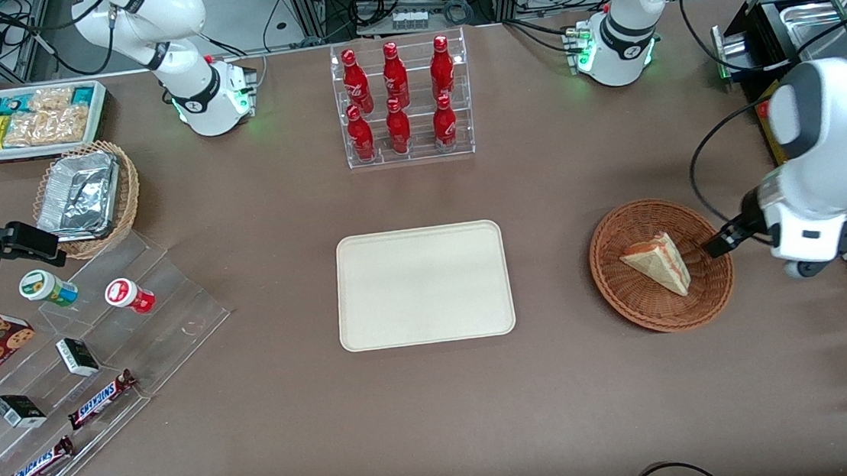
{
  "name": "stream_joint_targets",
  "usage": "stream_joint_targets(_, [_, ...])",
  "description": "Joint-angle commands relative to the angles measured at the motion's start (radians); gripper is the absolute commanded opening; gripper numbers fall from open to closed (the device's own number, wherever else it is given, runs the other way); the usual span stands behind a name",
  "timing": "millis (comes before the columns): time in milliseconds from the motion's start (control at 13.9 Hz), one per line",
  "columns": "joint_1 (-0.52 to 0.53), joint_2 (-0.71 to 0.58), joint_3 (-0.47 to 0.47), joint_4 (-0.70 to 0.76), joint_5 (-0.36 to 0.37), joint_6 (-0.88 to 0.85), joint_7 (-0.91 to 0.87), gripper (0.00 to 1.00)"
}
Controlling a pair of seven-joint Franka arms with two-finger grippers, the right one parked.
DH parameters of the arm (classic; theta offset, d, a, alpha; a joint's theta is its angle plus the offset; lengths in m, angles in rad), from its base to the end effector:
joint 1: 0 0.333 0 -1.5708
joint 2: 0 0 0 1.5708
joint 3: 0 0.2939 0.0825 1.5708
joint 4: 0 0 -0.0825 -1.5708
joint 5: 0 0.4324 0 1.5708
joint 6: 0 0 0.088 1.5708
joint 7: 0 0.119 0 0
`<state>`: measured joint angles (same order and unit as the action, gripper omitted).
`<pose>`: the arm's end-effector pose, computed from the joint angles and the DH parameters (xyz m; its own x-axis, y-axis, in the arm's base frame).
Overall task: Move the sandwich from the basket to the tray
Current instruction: 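Lower the left gripper over the wrapped sandwich in the wicker basket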
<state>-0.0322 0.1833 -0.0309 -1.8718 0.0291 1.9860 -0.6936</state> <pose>0.6343 -0.0375 0.3539 0.8136 0.5800 -0.0402 0.5775 -0.8142 -0.0596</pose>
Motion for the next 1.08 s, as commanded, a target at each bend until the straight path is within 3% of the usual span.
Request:
stream_joint_targets(0, [-0.014, -0.074, 0.000, -0.188, 0.011, 0.187, -0.098, 1.00])
stream_joint_targets(361, [-0.026, -0.050, 0.000, -0.346, 0.006, 0.489, -0.184, 1.00])
stream_joint_targets(1010, [-0.074, 0.057, 0.000, -0.374, 0.003, 0.571, -0.265, 1.00])
